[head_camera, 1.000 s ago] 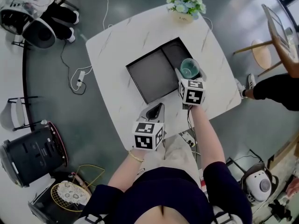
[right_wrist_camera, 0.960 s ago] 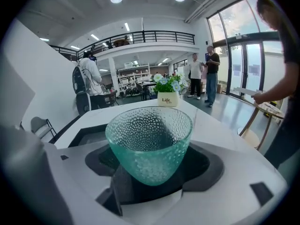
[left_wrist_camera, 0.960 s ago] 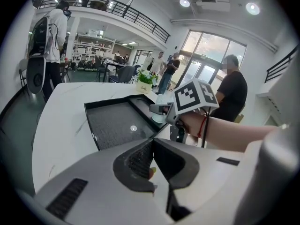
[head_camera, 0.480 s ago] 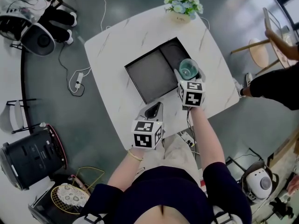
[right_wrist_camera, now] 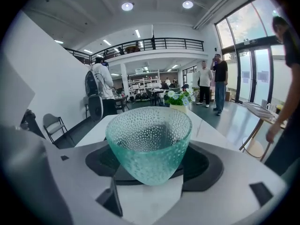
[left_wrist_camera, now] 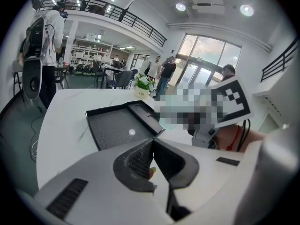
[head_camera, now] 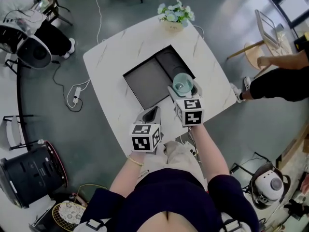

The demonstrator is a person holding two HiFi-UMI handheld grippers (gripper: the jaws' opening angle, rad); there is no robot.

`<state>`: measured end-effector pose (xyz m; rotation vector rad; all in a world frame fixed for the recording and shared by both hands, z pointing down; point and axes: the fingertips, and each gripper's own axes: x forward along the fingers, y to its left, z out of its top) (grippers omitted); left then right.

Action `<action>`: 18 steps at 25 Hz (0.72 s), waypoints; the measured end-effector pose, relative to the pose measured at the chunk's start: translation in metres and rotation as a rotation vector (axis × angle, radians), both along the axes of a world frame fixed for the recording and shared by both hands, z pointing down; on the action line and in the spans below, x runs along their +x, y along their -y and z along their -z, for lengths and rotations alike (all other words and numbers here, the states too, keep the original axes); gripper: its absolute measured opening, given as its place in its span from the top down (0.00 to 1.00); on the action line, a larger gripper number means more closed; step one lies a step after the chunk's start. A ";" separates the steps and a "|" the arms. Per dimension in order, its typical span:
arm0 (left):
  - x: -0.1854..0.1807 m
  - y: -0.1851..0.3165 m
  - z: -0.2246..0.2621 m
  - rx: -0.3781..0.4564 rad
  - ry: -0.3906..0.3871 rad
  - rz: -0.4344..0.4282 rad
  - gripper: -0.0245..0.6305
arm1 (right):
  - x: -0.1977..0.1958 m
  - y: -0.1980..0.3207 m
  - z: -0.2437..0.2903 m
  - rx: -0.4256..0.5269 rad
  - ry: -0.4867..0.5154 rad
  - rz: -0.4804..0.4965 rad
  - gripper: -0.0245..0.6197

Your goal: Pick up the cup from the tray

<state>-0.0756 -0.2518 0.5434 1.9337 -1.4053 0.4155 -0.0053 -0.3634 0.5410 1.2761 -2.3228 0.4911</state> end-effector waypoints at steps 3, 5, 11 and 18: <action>0.001 -0.005 0.007 0.015 0.005 -0.006 0.95 | -0.003 -0.020 0.020 0.025 0.012 0.029 0.38; 0.002 -0.010 0.011 0.022 0.007 -0.006 0.95 | -0.005 -0.033 0.032 0.035 0.028 0.040 0.38; 0.000 -0.022 0.024 0.055 0.019 -0.009 0.95 | -0.008 -0.071 0.057 0.065 0.042 0.062 0.38; -0.003 -0.032 0.037 0.090 0.030 -0.002 0.95 | 0.001 -0.104 0.066 0.076 0.046 0.067 0.38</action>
